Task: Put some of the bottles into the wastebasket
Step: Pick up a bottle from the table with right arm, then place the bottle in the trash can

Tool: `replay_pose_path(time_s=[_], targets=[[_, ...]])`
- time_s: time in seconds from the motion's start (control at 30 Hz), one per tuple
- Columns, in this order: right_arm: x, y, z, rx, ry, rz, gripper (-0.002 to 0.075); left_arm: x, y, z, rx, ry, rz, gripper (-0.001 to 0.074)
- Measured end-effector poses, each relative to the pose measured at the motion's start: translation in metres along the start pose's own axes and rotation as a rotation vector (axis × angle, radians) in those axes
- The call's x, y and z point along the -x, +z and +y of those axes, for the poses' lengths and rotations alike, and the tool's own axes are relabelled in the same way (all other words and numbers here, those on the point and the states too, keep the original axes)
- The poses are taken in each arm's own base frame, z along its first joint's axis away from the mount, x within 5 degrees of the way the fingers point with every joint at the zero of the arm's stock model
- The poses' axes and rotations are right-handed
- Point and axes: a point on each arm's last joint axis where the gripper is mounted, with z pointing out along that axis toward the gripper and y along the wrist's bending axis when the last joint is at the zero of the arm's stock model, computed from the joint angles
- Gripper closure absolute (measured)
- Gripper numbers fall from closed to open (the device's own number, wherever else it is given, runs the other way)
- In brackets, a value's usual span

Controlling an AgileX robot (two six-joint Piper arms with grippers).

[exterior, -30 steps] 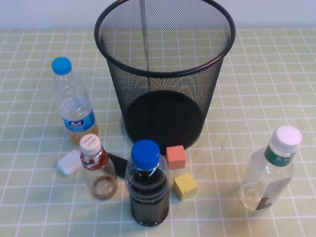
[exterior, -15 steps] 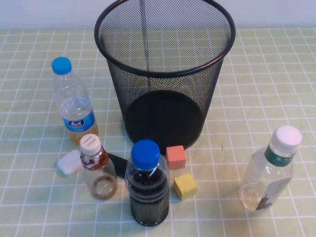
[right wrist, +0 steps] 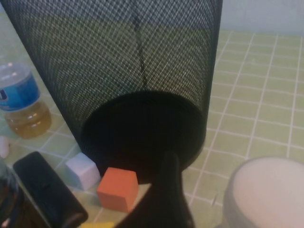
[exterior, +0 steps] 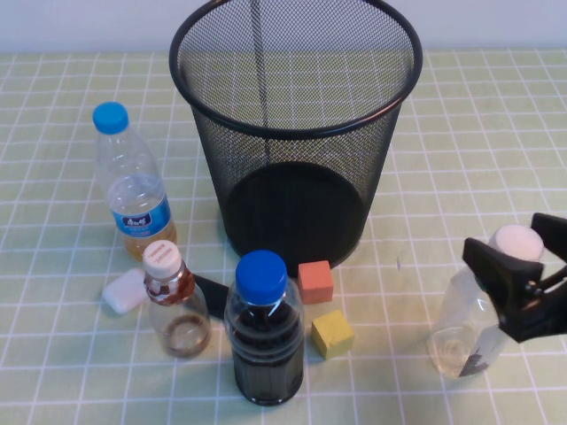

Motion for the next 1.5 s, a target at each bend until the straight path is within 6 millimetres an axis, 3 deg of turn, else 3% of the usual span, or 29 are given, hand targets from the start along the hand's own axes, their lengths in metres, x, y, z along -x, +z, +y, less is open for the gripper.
replay_pose_path(time_s=[0.2, 0.27, 0.33, 0.37, 0.53, 0.63, 0.77, 0.9, 1.0, 1.13, 1.27, 1.37, 1.5], targets=[[-0.013, 0.022, -0.002, -0.013, 0.011, 0.057, 0.0166, -0.001, 0.0, 0.0, 0.001, 0.0, 0.009, 0.0739], [-0.013, 0.024, -0.003, -0.02, 0.034, 0.057, 0.0244, -0.001, 0.0, 0.0, 0.001, 0.0, 0.015, 0.0739], [-0.01, 0.025, -0.003, -0.022, 0.04, 0.046, 0.0374, -0.002, 0.0, 0.0, 0.001, 0.0, 0.019, 0.0739], [-0.009, 0.026, -0.002, -0.023, 0.046, 0.04, 0.0393, -0.002, 0.0, 0.0, 0.001, 0.0, 0.02, 0.0739], [0.01, 0.03, 0.001, -0.008, 0.015, 0.026, 0.0393, -0.002, 0.0, 0.0, 0.001, -0.002, 0.026, 0.0739], [0.038, 0.032, 0.005, 0.002, -0.013, 0.02, 0.0393, -0.002, 0.0, 0.0, 0.001, -0.002, 0.026, 0.0739], [0.098, 0.027, 0.013, 0.004, -0.069, 0.032, 0.0393, -0.002, 0.0, 0.0, 0.001, -0.002, 0.026, 0.0739], [0.179, -0.001, 0.022, 0.0, -0.099, -0.041, 0.0393, -0.003, 0.0, 0.0, 0.002, -0.002, 0.028, 0.0739], [0.226, -0.028, 0.028, 0.009, -0.101, -0.174, 0.0393, -0.003, 0.0, 0.0, 0.002, -0.002, 0.035, 0.0739], [0.262, -0.041, 0.032, 0.023, -0.102, -0.35, 0.0393, -0.003, 0.0, 0.0, 0.002, -0.002, 0.037, 0.0739], [0.269, -0.012, 0.035, 0.052, -0.058, -0.402, 0.0393, -0.003, 0.0, 0.0, 0.002, -0.002, 0.037, 0.0739], [0.259, 0.033, 0.035, 0.058, -0.029, -0.361, 0.0393, -0.005, 0.0, 0.0, 0.003, -0.002, 0.057, 0.0739], [0.231, 0.096, 0.032, 0.052, 0.0, -0.239, 0.0393, -0.009, 0.0, 0.0, 0.006, -0.002, 0.098, 0.0739]])
